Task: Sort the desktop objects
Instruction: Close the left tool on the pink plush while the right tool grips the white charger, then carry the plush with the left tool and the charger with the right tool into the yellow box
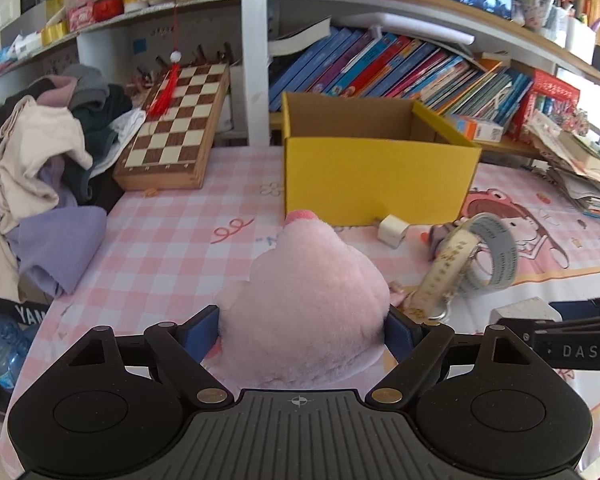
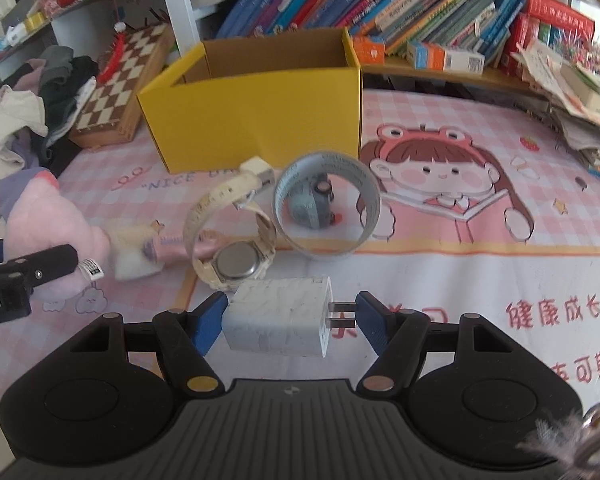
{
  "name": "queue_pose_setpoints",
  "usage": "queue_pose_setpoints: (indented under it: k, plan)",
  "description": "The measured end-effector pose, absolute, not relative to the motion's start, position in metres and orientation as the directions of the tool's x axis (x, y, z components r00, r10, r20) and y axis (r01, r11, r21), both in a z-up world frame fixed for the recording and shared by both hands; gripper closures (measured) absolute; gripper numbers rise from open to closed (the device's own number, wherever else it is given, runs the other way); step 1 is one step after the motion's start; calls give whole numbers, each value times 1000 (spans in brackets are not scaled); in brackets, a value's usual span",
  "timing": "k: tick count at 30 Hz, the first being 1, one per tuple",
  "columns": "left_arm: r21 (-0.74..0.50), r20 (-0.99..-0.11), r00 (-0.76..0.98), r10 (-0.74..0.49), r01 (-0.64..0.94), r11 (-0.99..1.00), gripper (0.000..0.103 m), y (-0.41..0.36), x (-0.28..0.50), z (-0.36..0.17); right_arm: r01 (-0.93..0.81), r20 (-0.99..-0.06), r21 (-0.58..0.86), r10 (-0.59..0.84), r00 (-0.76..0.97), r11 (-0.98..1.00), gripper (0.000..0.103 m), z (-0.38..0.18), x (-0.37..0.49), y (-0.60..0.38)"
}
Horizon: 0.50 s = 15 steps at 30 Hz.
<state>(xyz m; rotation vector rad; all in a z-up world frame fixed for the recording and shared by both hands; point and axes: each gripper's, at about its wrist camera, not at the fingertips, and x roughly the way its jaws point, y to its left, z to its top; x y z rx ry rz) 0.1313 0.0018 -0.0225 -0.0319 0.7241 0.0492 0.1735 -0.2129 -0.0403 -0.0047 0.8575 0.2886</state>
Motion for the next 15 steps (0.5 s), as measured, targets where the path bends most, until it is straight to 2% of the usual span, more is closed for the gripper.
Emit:
queue_pose_setpoints:
  k: [15]
  plan:
    - [-4, -628, 778, 15, -22, 1000, 18, -22, 127, -6, -303, -702, 83, 272, 659, 949, 34, -20, 173, -227]
